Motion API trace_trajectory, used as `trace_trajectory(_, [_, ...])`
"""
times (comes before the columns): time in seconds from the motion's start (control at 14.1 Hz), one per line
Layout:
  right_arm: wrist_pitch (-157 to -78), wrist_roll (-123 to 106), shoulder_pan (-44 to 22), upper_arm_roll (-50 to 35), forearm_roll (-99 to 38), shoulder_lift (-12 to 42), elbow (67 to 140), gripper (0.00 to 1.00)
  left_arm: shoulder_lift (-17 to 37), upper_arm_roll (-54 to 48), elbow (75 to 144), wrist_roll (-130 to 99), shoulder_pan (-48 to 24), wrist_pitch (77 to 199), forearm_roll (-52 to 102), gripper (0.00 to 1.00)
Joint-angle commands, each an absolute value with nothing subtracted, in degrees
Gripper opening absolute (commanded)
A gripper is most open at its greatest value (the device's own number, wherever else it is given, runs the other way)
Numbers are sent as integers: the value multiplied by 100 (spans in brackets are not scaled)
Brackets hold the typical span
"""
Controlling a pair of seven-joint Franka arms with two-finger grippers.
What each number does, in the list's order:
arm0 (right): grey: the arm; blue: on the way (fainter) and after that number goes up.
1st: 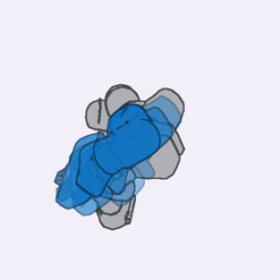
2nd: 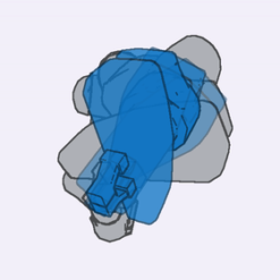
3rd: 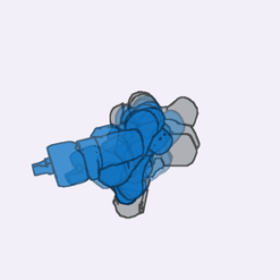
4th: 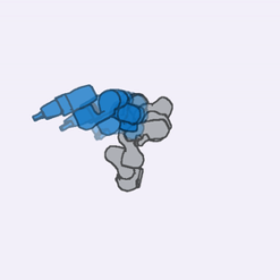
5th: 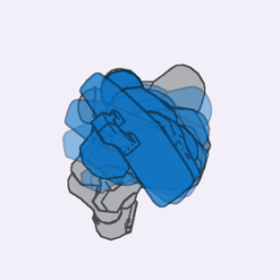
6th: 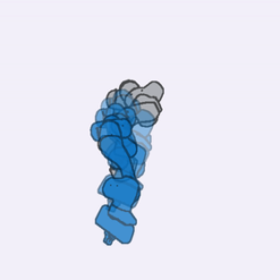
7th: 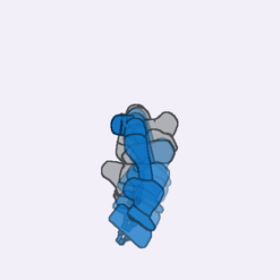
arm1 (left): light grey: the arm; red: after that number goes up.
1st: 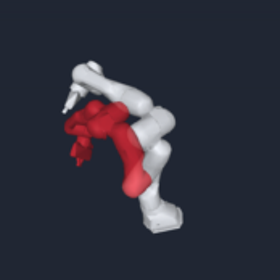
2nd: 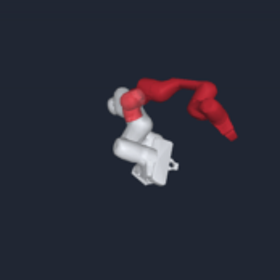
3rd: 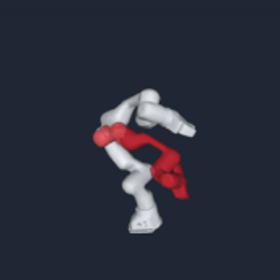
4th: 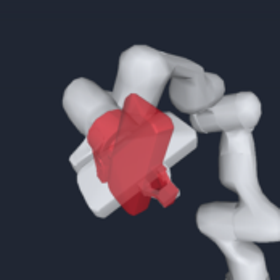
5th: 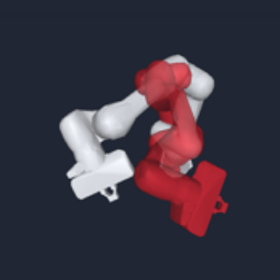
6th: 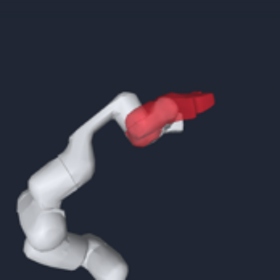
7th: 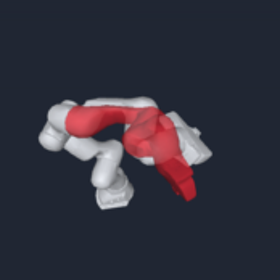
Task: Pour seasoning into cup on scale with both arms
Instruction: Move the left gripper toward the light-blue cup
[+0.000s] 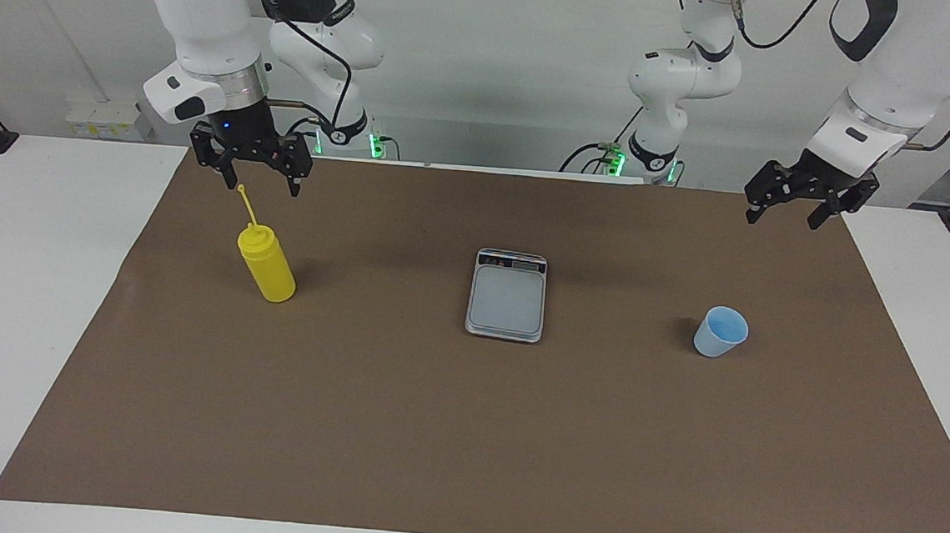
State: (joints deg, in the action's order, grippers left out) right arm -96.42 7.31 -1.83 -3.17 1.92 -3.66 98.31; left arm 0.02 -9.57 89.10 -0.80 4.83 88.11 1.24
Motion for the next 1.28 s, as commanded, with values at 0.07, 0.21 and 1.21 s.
trace_trajectory(0.07, [-9501, 598, -105, -334, 88, -431, 9861, 100, -132, -932, 8982, 0, 501, 8719, 185, 100])
trace_trajectory(0.21, [-9501, 598, -105, -334, 88, -439, 9870, 100, -132, -932, 8982, 35, 510, 8736, 185, 100])
trace_trajectory(1.21, [-9501, 606, -105, -325, 88, -439, 9870, 100, -229, -879, 11422, -253, 1107, 11395, 193, 100])
